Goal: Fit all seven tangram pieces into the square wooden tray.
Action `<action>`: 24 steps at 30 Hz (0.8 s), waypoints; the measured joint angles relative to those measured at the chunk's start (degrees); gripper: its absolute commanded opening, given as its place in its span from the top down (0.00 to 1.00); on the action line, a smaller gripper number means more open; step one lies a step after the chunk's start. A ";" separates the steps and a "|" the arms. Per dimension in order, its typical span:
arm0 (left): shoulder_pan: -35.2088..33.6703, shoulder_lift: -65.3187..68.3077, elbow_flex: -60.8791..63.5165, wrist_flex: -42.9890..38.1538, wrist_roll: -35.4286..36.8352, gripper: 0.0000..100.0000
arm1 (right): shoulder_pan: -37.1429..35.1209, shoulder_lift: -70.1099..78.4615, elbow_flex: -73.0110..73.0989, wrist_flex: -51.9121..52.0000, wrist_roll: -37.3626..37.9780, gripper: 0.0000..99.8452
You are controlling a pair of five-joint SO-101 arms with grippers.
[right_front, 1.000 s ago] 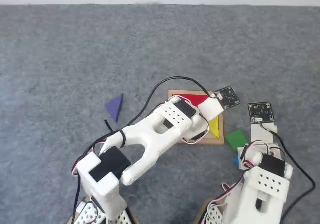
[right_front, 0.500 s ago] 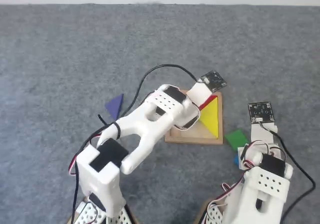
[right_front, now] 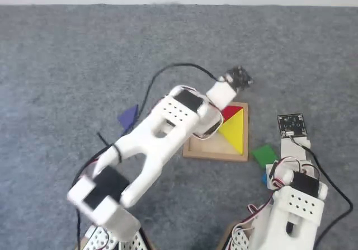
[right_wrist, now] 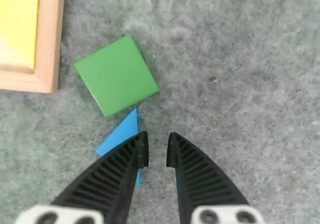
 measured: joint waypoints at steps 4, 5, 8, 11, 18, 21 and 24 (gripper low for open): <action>-5.98 -8.79 0.18 1.23 4.48 0.92 | 0.00 0.00 -0.35 0.18 0.00 0.91; -8.44 -10.64 0.88 1.32 5.89 0.92 | 0.00 0.00 -1.14 0.97 0.09 0.91; -16.79 -14.77 4.31 1.41 8.70 0.92 | 0.00 0.00 -4.84 3.78 1.85 0.90; -24.09 -17.93 9.14 1.41 9.41 0.92 | -0.44 0.35 -9.23 5.71 2.11 0.83; -34.99 -27.25 22.24 0.09 12.22 0.92 | -9.85 16.00 -17.05 7.74 -0.62 0.80; -37.63 -32.44 28.13 -3.43 12.48 0.92 | -14.77 24.97 -20.66 6.86 -8.26 0.82; -40.88 -37.01 31.65 -4.92 12.75 0.92 | -16.18 33.23 -24.18 5.45 -8.09 0.80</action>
